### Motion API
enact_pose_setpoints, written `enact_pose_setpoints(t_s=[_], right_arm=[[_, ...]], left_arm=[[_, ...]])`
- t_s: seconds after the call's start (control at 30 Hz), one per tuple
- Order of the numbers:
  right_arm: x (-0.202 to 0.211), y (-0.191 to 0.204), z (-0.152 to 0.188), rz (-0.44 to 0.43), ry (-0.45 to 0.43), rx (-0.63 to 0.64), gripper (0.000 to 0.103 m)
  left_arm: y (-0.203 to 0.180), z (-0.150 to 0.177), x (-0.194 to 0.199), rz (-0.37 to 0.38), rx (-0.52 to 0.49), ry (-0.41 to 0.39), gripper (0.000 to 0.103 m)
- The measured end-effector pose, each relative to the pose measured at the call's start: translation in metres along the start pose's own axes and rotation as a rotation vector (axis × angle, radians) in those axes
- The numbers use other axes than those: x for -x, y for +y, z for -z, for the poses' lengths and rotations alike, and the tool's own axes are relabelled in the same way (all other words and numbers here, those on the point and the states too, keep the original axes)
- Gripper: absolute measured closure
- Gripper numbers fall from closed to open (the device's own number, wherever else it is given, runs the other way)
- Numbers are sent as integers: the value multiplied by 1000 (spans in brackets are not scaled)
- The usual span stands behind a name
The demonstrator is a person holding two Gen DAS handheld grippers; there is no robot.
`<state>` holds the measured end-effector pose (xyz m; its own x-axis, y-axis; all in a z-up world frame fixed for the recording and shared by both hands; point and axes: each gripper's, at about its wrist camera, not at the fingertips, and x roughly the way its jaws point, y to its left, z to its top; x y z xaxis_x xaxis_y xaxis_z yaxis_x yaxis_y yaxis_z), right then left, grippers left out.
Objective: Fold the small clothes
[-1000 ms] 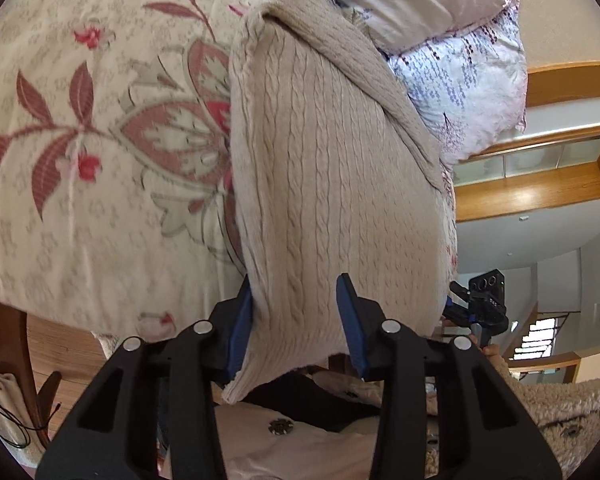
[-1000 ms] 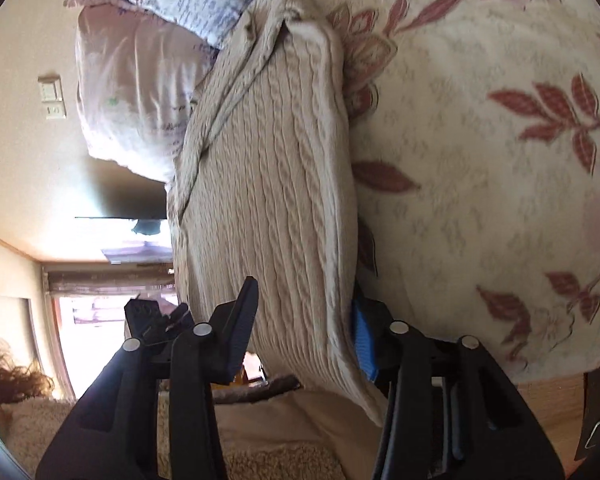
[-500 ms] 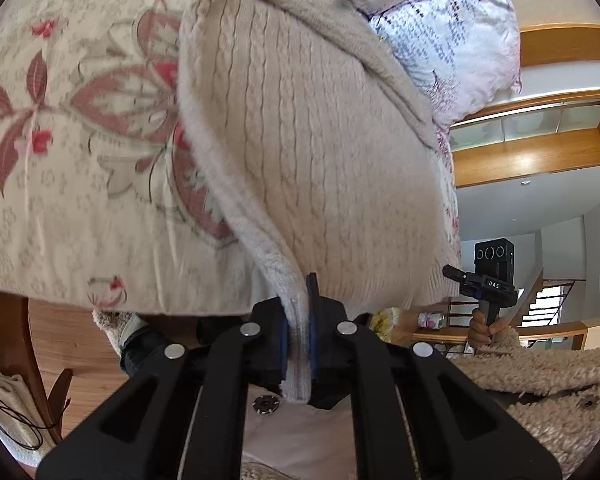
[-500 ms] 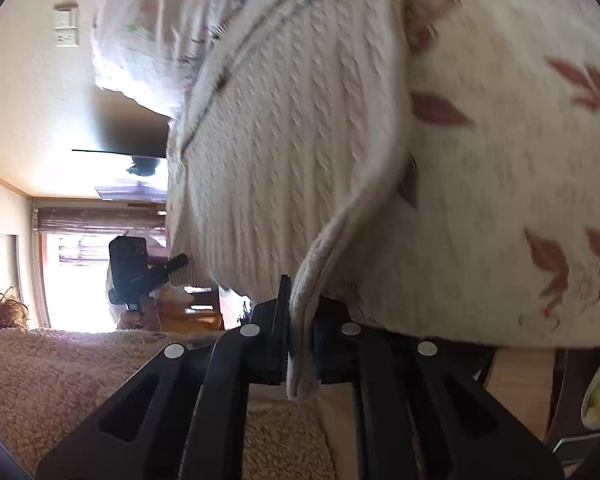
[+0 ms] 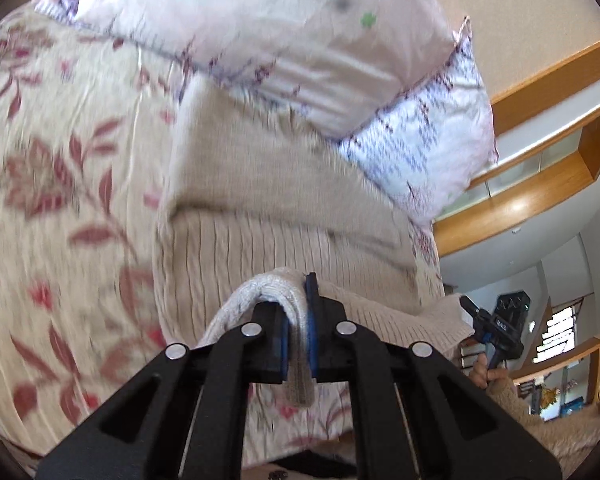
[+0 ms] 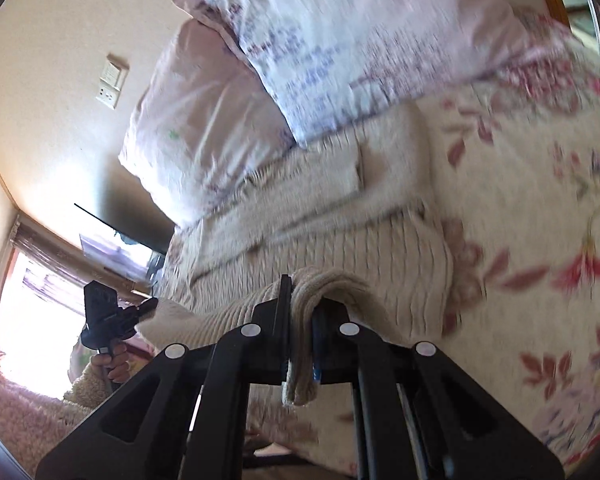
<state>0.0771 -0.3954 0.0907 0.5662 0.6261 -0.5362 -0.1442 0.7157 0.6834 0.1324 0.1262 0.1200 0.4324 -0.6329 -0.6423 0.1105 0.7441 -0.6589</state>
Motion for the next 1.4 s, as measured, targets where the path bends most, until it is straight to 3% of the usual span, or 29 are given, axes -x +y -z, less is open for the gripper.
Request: enact_pose_setpoints(t_s=[0.17,0.47,0.8,1.07,1.13,1.2,1.27,1.4], right_arm=[[-12,3,-28,23,-135,16,95],[-39,-8,-69,62,-223,-8,95],[-94,-51,-94,149,-183,-155,95],[-117,-80,-100,198,-138,-309,94],[-122,-86,-103,193,-111,-372,83],[-123,-90,-106,155,-112,-429,54],[-118,-89,-109,130,-141,-454,43],[-107,-80,-114,143,-168,-418,40]], left_arm=[[-12,-51,-14,-35,-29,-79,97],[-22,-113,-43,-66,-42,-131,97],[8,-135,-101,-122,59,-88,97],[42,-140,-132,-131,207,-38,96],[48,-139,-139,-132,246,-24,95],[50,-139,-143,-132,271,-24,94],[49,-140,-144,-116,283,-24,81],[42,-143,-138,-89,280,-41,59]])
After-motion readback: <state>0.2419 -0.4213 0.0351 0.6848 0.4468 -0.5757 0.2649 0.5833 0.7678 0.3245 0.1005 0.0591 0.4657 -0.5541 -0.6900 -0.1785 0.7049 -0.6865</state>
